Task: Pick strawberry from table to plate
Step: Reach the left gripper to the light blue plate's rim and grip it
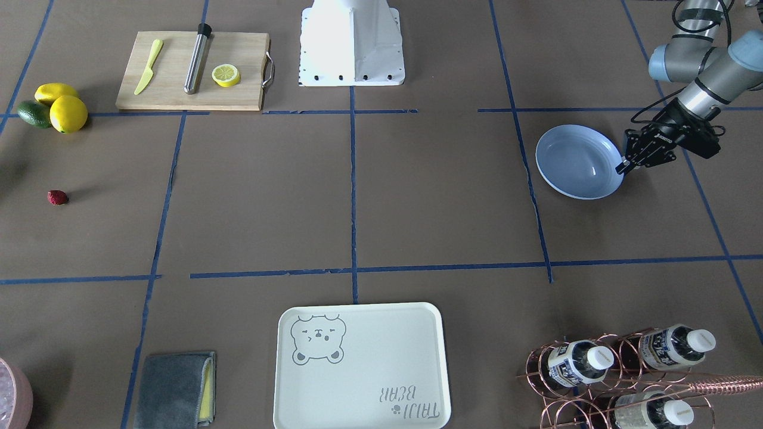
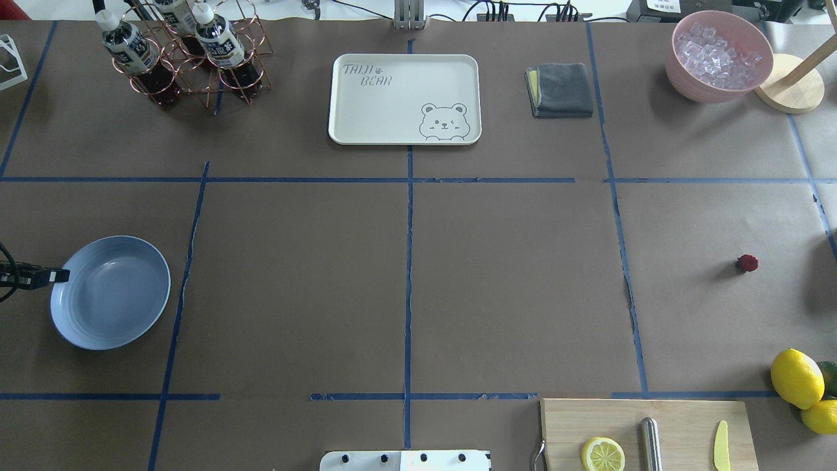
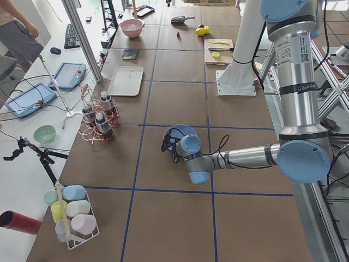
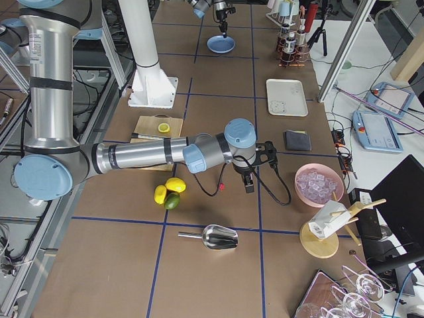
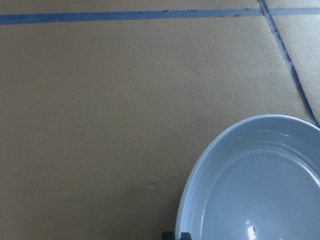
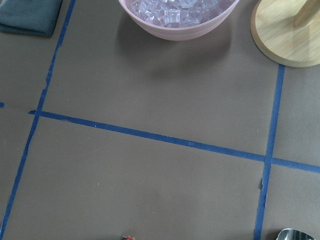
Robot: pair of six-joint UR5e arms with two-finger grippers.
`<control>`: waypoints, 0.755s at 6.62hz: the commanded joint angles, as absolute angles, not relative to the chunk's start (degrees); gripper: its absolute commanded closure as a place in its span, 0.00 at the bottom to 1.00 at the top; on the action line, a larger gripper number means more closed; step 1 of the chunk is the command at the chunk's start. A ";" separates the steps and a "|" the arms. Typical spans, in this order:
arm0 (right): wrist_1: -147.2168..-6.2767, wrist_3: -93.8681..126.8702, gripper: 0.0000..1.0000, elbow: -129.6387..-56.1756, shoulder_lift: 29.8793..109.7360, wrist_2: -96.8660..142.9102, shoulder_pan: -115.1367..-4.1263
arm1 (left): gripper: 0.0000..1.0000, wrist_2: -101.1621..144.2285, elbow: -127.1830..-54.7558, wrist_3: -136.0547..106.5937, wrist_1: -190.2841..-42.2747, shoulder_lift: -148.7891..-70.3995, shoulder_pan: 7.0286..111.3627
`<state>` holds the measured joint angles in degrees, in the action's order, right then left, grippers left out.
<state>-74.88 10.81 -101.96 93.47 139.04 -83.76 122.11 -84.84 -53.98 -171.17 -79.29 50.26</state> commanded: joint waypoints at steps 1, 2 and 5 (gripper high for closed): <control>-74.88 10.90 0.00 -102.22 93.86 139.13 -83.76 | 1.00 124.79 -96.43 -63.31 -159.70 -83.72 50.01; -74.88 10.90 0.00 -102.22 93.95 139.22 -83.76 | 1.00 124.72 -97.81 -63.63 -152.74 -90.55 49.84; -74.88 10.90 0.00 -102.22 93.96 139.31 -83.76 | 1.00 112.81 -96.42 -68.07 -138.12 -108.05 38.55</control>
<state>-74.88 10.90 -102.24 93.94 139.24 -83.76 117.59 -96.85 -65.10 -142.99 -102.18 43.63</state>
